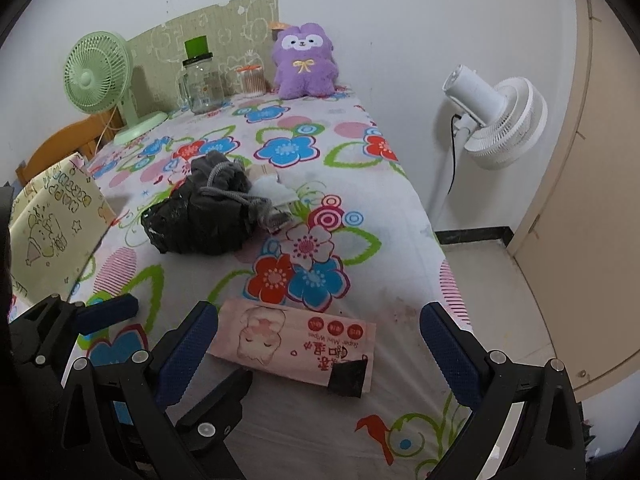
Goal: Organize soft objects
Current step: 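Move right gripper to the pink wipes packet while left gripper approaches the black bag bundle, then close right gripper on the pink wipes packet and lift it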
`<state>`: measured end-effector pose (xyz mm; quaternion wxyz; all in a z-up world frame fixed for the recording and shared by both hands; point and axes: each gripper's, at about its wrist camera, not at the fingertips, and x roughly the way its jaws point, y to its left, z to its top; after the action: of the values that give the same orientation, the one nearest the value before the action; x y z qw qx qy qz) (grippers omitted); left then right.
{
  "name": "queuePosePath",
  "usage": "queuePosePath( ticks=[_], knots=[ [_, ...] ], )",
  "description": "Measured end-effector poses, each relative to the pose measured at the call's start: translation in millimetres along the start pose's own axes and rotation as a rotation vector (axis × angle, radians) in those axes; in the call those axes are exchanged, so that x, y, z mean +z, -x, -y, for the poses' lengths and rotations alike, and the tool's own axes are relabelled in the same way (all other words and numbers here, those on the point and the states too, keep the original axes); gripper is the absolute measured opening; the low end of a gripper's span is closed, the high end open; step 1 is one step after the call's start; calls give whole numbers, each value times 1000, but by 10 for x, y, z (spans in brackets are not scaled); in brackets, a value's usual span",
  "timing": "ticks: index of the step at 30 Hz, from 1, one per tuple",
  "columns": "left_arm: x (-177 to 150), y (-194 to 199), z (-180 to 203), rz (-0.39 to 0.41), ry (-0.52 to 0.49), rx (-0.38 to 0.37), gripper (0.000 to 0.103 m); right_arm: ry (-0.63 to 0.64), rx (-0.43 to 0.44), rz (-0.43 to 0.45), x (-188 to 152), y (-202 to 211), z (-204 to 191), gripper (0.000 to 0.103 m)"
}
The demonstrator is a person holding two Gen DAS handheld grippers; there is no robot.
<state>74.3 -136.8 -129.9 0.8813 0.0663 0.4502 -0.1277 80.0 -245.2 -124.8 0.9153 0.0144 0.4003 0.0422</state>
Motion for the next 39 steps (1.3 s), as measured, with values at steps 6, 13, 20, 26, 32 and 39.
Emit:
queuePosePath(
  ticks=[6, 13, 20, 26, 32, 39],
  knots=[
    [100, -64, -22, 11, -9, 23, 103, -40, 11, -3, 23, -52, 83, 102],
    [217, -129, -159, 20, 9, 94, 103, -99, 31, -23, 90, -147, 172, 102],
    [179, -106, -232, -20, -5, 62, 103, -70, 52, -54, 120, -231, 71, 93],
    [110, -60, -254, -19, -27, 43, 103, -20, 40, -66, 106, -263, -39, 79],
    [57, -19, -278, -21, -38, 35, 103, 23, 42, -78, 103, -234, -138, 73],
    [8, 24, -294, -15, -53, 40, 103, 41, 50, -101, 73, -222, -217, 64]
  ],
)
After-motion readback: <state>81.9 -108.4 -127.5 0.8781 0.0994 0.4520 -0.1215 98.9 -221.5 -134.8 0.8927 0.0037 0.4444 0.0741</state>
